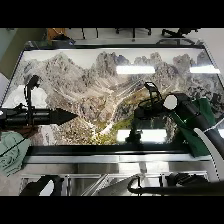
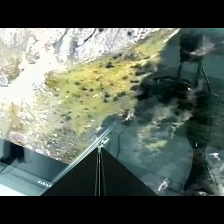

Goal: Fold the shirts.

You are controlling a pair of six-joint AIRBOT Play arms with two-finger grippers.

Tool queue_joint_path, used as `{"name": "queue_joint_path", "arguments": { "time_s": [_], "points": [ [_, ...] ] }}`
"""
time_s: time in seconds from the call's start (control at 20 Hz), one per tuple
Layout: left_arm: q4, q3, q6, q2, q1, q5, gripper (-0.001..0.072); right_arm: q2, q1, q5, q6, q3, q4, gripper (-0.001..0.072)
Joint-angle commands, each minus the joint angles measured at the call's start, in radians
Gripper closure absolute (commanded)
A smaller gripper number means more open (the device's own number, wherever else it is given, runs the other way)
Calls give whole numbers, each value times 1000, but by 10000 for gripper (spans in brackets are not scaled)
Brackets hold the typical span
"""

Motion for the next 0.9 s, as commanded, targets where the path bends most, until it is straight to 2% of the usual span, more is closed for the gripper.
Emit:
{"name": "queue_joint_path", "arguments": {
  "time_s": [0.0,0.35,0.4,0.55,0.6,0.65,0.7,0.85],
  "points": [
    [0,0,0,1,0,-3,691,-1,1,0,0,0,0,697],
    [19,7,-21,1,17,3,691,-1,1,0,0,0,0,697],
    [68,25,-40,0,33,20,691,-1,1,0,0,0,0,697],
    [376,151,-115,0,75,59,684,-4,1,0,0,0,0,697],
    [483,200,-122,0,88,67,592,-4,1,0,0,0,0,697],
    [578,240,-132,0,101,93,200,-5,1,0,0,0,0,697],
    [689,282,-172,-7,113,137,8,-5,1,0,0,0,0,697],
    [957,396,-194,-93,153,236,8,-5,1,1,0,0,0,697]
  ]
}}
